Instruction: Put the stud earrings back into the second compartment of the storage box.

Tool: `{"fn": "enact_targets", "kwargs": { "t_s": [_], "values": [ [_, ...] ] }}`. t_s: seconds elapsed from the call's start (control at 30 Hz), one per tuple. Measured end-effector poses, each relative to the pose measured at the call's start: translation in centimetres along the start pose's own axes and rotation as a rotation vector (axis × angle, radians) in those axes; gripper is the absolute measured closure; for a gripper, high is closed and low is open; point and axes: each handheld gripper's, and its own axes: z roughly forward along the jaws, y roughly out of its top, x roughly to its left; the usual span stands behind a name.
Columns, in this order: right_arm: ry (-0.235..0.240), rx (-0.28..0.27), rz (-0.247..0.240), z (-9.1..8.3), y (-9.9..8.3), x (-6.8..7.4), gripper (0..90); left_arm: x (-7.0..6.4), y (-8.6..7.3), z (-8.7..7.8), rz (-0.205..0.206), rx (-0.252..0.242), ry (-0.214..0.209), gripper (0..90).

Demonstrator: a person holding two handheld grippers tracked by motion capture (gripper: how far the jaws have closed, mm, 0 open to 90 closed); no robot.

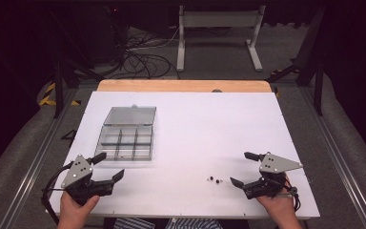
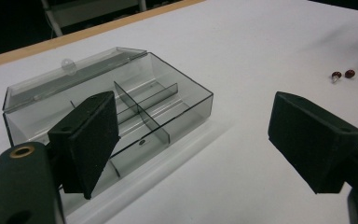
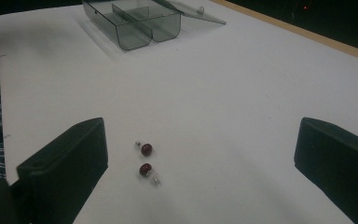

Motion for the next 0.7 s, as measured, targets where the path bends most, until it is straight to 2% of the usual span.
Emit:
{"fn": "enact_targets", "kwargs": {
  "t_s": [0.1,0.2,0.4,0.43,0.7],
  "values": [
    [0.002,-0.005,0.001,-0.1,0.0,0.0,3.0,-0.2,0.7,0.1,0.016,0.006,-0.006,16.9],
    [0.002,-0.005,0.001,-0.1,0.0,0.0,3.0,-0.6,1.4,0.4,0.027,0.006,-0.028,17.0],
    [0.008,-0.004,0.009,0.0,0.0,0.0,3.0,-1.7,2.7,1.9,0.043,0.015,-0.064,17.3],
    [0.01,-0.006,0.009,-0.1,0.0,-0.1,3.0,-2.0,3.1,2.3,0.042,0.013,-0.087,17.3],
    [0.018,-0.011,0.015,-0.1,0.0,-0.2,3.1,-3.3,4.6,4.0,0.063,0.015,-0.126,17.2]
  ]
}}
